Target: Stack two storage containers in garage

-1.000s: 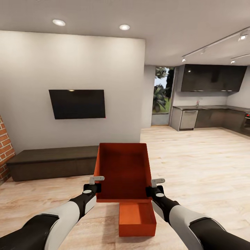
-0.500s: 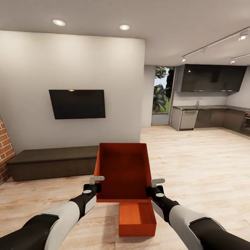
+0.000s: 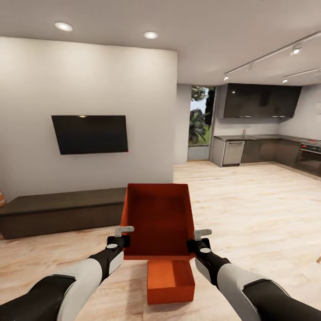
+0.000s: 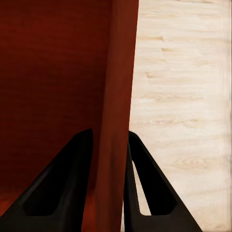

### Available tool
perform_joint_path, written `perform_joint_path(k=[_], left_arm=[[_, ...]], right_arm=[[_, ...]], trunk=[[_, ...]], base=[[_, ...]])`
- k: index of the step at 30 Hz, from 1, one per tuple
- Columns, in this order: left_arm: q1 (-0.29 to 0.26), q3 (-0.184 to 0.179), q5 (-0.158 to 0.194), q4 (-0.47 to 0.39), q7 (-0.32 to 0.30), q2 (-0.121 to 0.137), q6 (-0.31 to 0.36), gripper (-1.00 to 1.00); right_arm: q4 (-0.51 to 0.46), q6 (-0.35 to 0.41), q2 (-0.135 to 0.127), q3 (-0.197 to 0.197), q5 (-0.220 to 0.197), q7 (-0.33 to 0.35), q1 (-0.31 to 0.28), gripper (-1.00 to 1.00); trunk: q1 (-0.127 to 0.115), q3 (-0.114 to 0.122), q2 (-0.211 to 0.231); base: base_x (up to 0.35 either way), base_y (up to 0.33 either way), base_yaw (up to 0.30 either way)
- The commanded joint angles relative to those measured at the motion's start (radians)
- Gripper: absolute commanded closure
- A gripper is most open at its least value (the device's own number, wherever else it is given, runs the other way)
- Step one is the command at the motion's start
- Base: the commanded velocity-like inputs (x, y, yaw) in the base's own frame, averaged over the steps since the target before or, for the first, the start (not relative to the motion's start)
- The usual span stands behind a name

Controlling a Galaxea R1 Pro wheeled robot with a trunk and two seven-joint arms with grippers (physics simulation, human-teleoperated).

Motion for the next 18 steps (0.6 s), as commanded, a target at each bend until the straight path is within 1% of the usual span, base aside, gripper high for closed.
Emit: perform_joint_path(k=[1, 18], left_arm=[[-0.002, 0.019, 0.002, -0.002, 0.018, -0.006, -0.012, 1.0], [-0.002, 0.019, 0.002, -0.002, 0.018, -0.006, -0.012, 1.0]], right_arm=[[0.006, -0.006, 0.004, -0.01, -0.026, -0.008, -0.001, 1.0], [0.006, -0.006, 0.004, -0.01, -0.026, -0.008, -0.001, 1.0]], trunk=[[0.0, -0.001, -0.002], [0.0, 0.009, -0.002]], base=[[0.0, 0.0, -0.245], [0.0, 0.0, -0.25]])
